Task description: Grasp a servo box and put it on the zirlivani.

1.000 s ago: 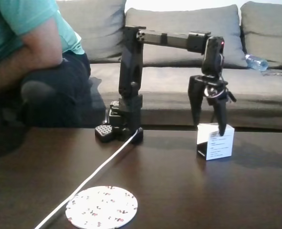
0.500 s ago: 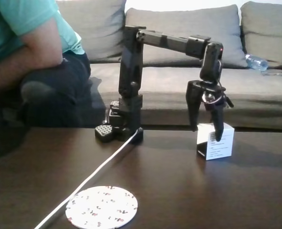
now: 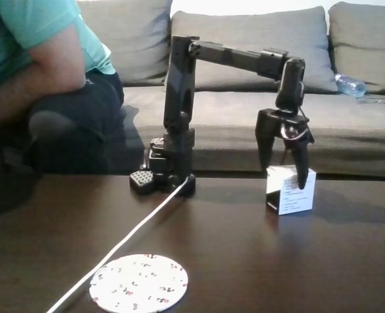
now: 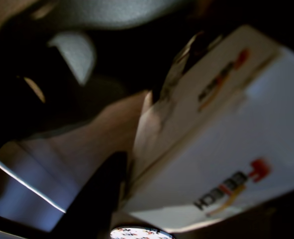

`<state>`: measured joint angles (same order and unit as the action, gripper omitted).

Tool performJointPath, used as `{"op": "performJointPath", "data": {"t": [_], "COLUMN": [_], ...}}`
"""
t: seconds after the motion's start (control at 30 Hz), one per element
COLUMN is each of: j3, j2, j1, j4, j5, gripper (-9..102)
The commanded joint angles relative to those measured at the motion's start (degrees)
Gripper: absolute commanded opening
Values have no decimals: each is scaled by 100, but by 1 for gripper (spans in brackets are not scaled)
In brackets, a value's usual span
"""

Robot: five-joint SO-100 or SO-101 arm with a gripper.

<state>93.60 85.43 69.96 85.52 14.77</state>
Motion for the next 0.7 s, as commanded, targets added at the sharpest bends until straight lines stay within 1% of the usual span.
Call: {"op": "performJointPath", "data": {"t": [0.0, 0.1, 0.27, 0.33, 0.67], "j3": [-88, -70, -62, -70, -79], "j2": [26, 26, 26, 26, 26], "j1": [44, 44, 44, 35, 35], "j4": [-18, -18, -18, -18, -18], "j5": [-44, -53, -53, -53, -53], "gripper": [32, 32, 18, 15, 14]}}
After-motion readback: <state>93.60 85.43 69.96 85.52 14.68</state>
